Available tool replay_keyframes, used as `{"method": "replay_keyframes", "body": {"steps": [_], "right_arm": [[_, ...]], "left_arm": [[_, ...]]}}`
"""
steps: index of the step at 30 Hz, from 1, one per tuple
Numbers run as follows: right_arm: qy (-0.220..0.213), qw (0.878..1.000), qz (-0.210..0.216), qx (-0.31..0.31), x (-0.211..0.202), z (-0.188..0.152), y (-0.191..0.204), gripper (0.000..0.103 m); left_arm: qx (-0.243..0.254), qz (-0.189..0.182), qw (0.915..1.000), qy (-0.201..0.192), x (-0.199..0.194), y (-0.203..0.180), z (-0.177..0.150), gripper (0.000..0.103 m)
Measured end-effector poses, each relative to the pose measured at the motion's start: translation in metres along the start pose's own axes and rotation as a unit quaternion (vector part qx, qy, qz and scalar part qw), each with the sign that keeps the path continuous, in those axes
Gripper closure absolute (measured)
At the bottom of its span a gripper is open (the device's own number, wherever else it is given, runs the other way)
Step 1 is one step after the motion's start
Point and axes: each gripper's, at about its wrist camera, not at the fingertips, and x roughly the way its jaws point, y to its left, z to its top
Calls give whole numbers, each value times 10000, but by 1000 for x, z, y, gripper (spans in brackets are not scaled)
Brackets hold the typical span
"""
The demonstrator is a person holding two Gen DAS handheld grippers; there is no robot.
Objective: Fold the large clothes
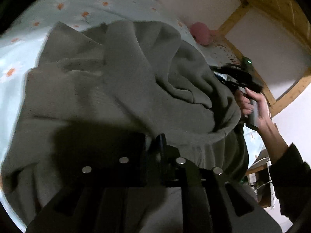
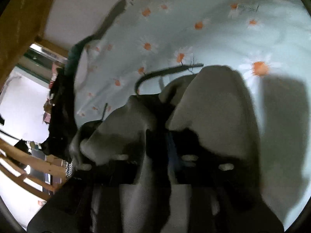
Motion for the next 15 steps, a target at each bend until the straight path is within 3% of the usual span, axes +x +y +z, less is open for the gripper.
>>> {"method": "replay_keyframes", "body": {"steps": [1,3,4,6,7,9,10,11,12,13,14,15], "right_arm": [[-337,9990,-145,-270,-24,-8,9,11],[-768,9940,-266,-736,-55,-23,28,8],[-820,9926,-342,-829,-61,-24,35,8],[-621,9902,-550,-1125,-63,-37,55,4],[-119,9895,-819,-1186,-44,-46,61,4],[542,9892,-1163,-712,-13,-57,53,4],[740,9927,-889,-328,3,-65,42,4],[616,9951,-751,-199,6,-71,37,4],[448,9972,-559,-206,0,-77,35,8],[386,9992,67,-62,-2,-78,33,20],[244,9912,1257,347,-6,-76,29,78],[-35,9657,2495,718,-14,-72,26,87]], "left_arm": [[115,116,9994,-294,-19,-5,3,57],[242,211,9948,-971,-54,-16,13,18],[318,231,9898,-1367,-73,-25,22,18],[417,138,9833,-1766,-94,-41,41,13],[443,92,9812,-1877,-98,-47,50,11],[421,141,9793,-1973,-91,-59,67,9],[394,223,9811,-1883,-78,-64,76,9],[365,235,9824,-1818,-63,-64,83,9],[331,205,9842,-1729,-40,-63,91,9],[348,225,9855,-1645,-20,-58,96,9],[364,338,9878,-1477,5,-54,100,9],[360,400,9904,-1273,33,-48,105,10]]}}
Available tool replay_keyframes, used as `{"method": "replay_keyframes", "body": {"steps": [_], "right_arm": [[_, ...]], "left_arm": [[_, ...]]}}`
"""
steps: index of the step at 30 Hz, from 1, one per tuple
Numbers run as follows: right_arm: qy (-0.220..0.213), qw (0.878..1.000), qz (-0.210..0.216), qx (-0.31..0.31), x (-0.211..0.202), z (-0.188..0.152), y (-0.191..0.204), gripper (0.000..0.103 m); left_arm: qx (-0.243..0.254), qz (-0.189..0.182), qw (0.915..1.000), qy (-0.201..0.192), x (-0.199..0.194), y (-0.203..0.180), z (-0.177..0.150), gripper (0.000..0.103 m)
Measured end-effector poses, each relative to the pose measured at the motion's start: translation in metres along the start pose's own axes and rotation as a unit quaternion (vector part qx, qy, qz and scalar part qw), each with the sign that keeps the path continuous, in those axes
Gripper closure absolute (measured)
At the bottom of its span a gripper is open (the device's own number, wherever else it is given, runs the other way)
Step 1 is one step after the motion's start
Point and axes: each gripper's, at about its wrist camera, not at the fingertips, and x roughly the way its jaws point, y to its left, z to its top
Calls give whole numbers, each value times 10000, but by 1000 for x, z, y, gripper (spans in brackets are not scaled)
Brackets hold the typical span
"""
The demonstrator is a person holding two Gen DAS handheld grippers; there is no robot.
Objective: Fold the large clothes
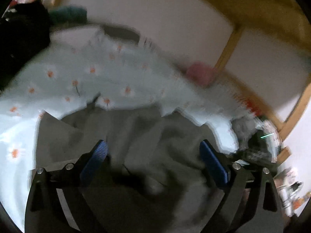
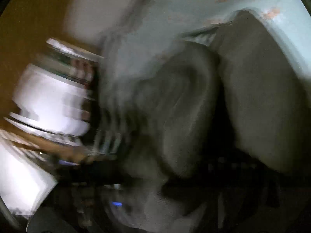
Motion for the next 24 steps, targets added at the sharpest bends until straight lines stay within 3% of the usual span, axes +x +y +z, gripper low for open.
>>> {"method": "replay_keyframes", "body": {"steps": [1,3,4,5,6,7,8,9,11,14,15,16,17,18,19,24], "right_arm": [[-494,9977,406,-227,-14,3,12,88],[-953,9933,215,-624,-32,13,27,88],[-975,9936,-116,-550,-34,19,23,88],[-889,9891,-1083,-441,-33,28,14,85],[-649,9648,-2493,-525,-31,32,5,73],[-507,9415,-3255,-715,-29,31,2,58],[-400,9069,-4016,-1212,-27,22,4,34],[-507,8884,-4269,-1610,-28,12,14,24],[-1038,8679,-4326,-2211,-38,-10,44,6],[-1662,8379,-4222,-3034,-29,-35,89,4],[-1517,8368,-4167,-3211,-15,-40,95,4],[-992,8457,-4107,-3260,8,-42,90,4],[-544,8419,-4273,-3251,34,-42,82,4],[-63,8174,-4825,-3147,55,-47,62,5],[145,8033,-5139,-3008,58,-51,50,6],[5,7902,-5334,-3018,19,-96,41,4]], "left_arm": [[-33,29,9998,168,23,4,-3,10],[-84,309,9982,500,55,13,-12,10],[-85,471,9956,810,71,18,-19,10],[3,596,9921,1102,86,20,-28,10],[584,825,9905,936,90,8,-37,7],[820,961,9874,953,92,0,-41,6],[1031,1166,9834,937,94,-7,-46,6],[1053,1196,9830,918,94,-9,-47,6],[978,1154,9846,874,94,-6,-48,6],[1039,1211,9839,805,94,-10,-52,6],[1040,1227,9837,805,98,-12,-52,6],[1041,1246,9835,802,99,-14,-52,5],[1051,1278,9830,795,99,-14,-52,5],[1063,1301,9826,790,99,-16,-53,5],[1067,1309,9825,780,97,-14,-50,5],[1058,1315,9827,764,98,-13,-48,5]]}}
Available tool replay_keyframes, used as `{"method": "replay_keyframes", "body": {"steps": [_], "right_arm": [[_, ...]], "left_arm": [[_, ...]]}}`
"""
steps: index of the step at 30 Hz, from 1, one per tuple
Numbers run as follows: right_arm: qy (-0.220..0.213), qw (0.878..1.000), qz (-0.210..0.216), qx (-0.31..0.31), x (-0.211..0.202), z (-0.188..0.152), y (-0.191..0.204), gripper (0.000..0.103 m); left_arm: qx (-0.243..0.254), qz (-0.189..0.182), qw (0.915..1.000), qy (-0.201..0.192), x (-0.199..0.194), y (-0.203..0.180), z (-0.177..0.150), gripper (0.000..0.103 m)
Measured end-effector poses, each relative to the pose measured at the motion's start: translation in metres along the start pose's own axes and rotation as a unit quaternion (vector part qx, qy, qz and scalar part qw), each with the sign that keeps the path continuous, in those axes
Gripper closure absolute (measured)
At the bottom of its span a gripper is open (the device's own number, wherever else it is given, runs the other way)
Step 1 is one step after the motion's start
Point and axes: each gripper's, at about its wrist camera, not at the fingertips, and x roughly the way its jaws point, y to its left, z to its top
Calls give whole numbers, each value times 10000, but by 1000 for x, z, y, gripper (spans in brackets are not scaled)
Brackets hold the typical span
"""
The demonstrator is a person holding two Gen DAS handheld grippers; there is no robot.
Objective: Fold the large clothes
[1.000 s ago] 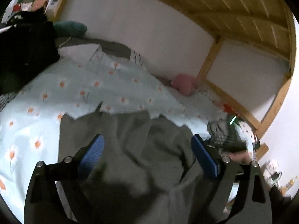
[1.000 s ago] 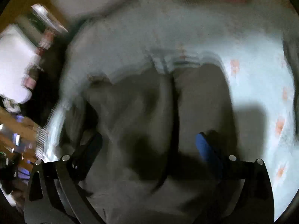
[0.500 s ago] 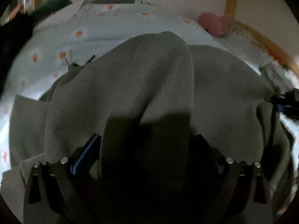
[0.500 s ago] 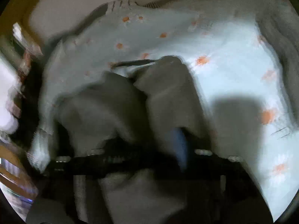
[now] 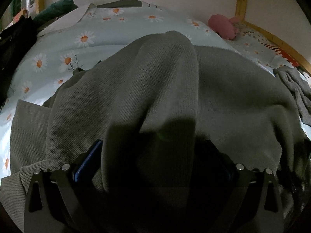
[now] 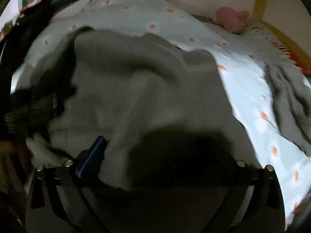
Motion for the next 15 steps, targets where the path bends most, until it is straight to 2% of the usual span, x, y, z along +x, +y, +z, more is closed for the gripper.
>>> {"method": "replay_keyframes", "body": {"steps": [1,3,6,8,9,11,12,13,14,15], "right_arm": [[51,9997,181,133,-5,-11,-6,4],[109,9987,325,365,-3,-13,-3,4],[114,9992,128,371,-12,-9,12,4],[185,9996,-125,161,-18,-11,23,4],[-88,9996,-234,152,-27,-11,27,4],[-753,9963,236,326,-48,-2,35,4],[-830,9946,489,379,-50,4,40,4],[-743,9943,675,370,-43,11,45,4],[-412,9962,729,245,-22,19,53,4],[-83,9988,476,49,1,20,61,4]], "left_arm": [[5,3,10000,-5,0,0,0,5],[11,6,10000,-15,1,0,1,5],[6,22,10000,-3,2,1,3,5],[42,71,10000,17,3,-1,4,5],[30,49,10000,13,2,0,3,5],[10,10,10000,16,2,2,4,5],[14,20,10000,18,2,2,4,5],[18,24,10000,19,2,2,4,5],[11,17,10000,16,2,2,4,5],[16,22,10000,25,2,2,4,5]]}}
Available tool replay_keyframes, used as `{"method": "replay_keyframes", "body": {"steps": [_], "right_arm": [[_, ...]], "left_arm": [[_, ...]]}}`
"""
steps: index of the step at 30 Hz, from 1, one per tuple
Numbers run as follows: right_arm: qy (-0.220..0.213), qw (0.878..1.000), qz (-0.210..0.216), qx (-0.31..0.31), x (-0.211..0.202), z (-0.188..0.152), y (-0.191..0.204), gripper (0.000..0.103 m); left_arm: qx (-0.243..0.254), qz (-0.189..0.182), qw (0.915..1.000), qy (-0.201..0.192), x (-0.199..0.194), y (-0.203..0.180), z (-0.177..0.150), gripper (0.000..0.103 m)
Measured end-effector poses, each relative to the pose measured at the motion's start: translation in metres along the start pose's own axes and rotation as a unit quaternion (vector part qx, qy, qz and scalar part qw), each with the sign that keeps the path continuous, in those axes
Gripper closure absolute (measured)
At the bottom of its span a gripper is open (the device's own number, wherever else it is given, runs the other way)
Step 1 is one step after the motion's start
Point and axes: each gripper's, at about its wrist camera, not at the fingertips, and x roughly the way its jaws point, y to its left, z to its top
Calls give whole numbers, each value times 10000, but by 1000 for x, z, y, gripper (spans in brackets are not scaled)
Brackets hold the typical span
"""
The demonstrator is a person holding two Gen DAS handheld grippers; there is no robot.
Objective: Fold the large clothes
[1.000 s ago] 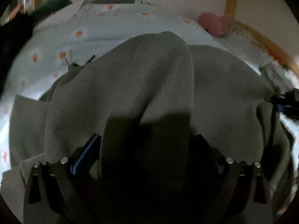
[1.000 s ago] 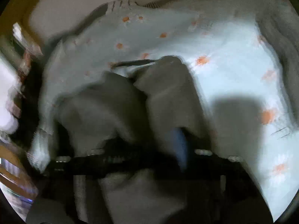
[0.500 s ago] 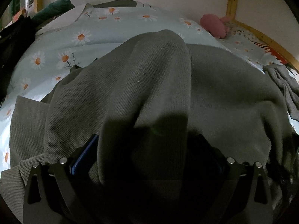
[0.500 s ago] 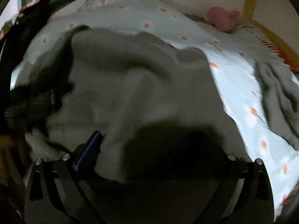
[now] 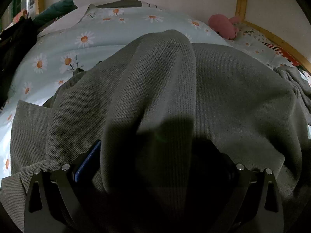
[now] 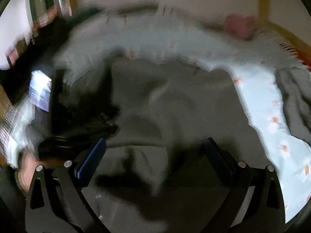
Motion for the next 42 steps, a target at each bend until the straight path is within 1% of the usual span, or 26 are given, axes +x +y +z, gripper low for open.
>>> {"method": "replay_keyframes", "body": {"steps": [1,3,4,5,7,8,10,11,12,13,15,17,20,23,28,29,31,32,33,34,35,37,38,39,41,42], "right_arm": [[224,9986,-372,-317,27,-6,6,3],[-151,9975,-414,-559,23,-10,9,3],[-180,9987,-230,-425,6,-9,6,3],[-485,9984,67,-273,-18,-11,0,3],[-1076,9934,375,-130,-68,-30,-12,3],[-1101,9930,416,-118,-78,-37,-15,3],[-978,9938,527,-76,-91,-58,-22,3],[-897,9945,538,-23,-95,-73,-25,3],[-809,9950,587,1,-98,-87,-27,3],[-695,9958,595,-2,-101,-101,-29,3],[-623,9964,567,-28,-99,-114,-29,3],[-602,9965,575,-102,-101,-138,-35,3],[-543,9970,539,-114,-108,-165,-47,3],[-473,9977,479,-46,-115,-186,-64,3],[-307,9983,467,154,-121,-218,-89,3],[-311,9983,458,162,-121,-222,-91,3],[-282,9985,437,158,-121,-231,-96,3],[-261,9986,428,164,-120,-235,-99,3],[-240,9985,451,174,-118,-238,-101,3],[-197,9985,479,191,-116,-241,-104,3],[-144,9983,511,244,-113,-245,-108,3],[-74,9977,557,378,-108,-254,-118,3],[-35,9975,549,439,-104,-257,-123,3],[9,9971,557,521,-102,-260,-128,3],[183,9955,569,740,-93,-262,-135,3],[332,9942,635,807,-86,-261,-136,3]], "left_arm": [[12,6,10000,25,0,-1,0,5],[41,-46,9999,133,-4,-1,3,6],[42,-118,9998,184,-11,0,4,6],[-29,-162,9998,72,-30,3,2,6],[-59,-211,9987,-458,-73,7,-15,6],[-27,-192,9980,-594,-87,8,-24,6],[-44,31,9969,-790,-123,14,-58,6],[-108,32,9966,-818,-133,16,-70,6],[-264,-9,9965,-794,-147,21,-91,6],[-404,-33,9965,-725,-155,25,-107,6],[-668,-31,9960,-596,-175,31,-149,6],[-776,106,9961,-395,-186,33,-185,6],[-940,185,9952,-181,-200,41,-232,6],[-1004,249,9946,-78,-214,47,-261,6],[-997,301,9946,5,-228,52,-284,6],[-1136,319,9930,3,-228,56,-288,6],[-1607,112,9869,-109,-229,67,-290,6],[-1757,30,9843,-188,-232,71,-291,6],[-1881,52,9818,-249,-231,74,-292,6],[-1891,125,9817,-173,-228,76,-293,6],[-1883,73,9821,2,-221,77,-296,6],[-1892,-102,9814,298,-209,76,-302,6],[-1895,-236,9802,518,-200,76,-306,6],[-1913,-313,9790,627,-196,76,-309,6],[-2063,-412,9748,739,-189,81,-316,6],[-2218,-526,9704,792,-185,85,-320,6]]}}
